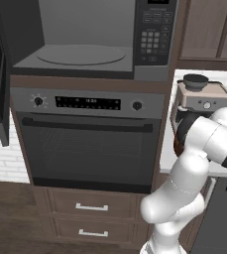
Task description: Open the microwave, place the bowl with waffle inside the microwave, then close the microwave door and turn it on.
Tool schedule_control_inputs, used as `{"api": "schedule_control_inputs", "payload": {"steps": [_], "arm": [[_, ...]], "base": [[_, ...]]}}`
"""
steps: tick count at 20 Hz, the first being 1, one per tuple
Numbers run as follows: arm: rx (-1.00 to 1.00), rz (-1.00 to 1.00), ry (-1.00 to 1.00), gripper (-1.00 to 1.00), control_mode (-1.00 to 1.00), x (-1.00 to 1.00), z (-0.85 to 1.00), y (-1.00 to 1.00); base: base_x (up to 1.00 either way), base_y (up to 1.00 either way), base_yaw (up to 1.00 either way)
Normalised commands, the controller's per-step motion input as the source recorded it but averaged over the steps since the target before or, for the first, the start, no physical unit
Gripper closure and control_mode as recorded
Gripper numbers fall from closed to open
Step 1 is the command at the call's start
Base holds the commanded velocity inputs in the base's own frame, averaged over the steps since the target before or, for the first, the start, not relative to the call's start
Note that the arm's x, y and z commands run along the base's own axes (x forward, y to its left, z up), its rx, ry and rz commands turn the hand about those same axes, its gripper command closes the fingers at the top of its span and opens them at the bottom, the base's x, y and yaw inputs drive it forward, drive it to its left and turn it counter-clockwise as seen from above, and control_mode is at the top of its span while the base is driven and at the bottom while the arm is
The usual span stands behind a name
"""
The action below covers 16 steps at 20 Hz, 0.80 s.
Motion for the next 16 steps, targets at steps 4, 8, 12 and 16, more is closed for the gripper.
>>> {"api": "schedule_control_inputs", "payload": {"steps": [4, 8, 12, 16], "arm": [[0.00, 0.00, -0.07, 1.00, -1.00, -0.12, -0.09, 0.00], [0.01, -0.06, -0.19, 1.00, -1.00, -0.36, 0.00, 0.00], [0.08, -0.19, -0.31, 1.00, -1.00, -0.79, 0.33, 0.00], [0.02, -0.23, -0.15, 1.00, -1.00, -0.84, 0.83, 0.00]], "base": [[0.00, 0.00, 0.00], [0.00, 0.00, 0.00], [0.00, 0.00, 0.00], [0.00, 0.00, 0.00]]}}
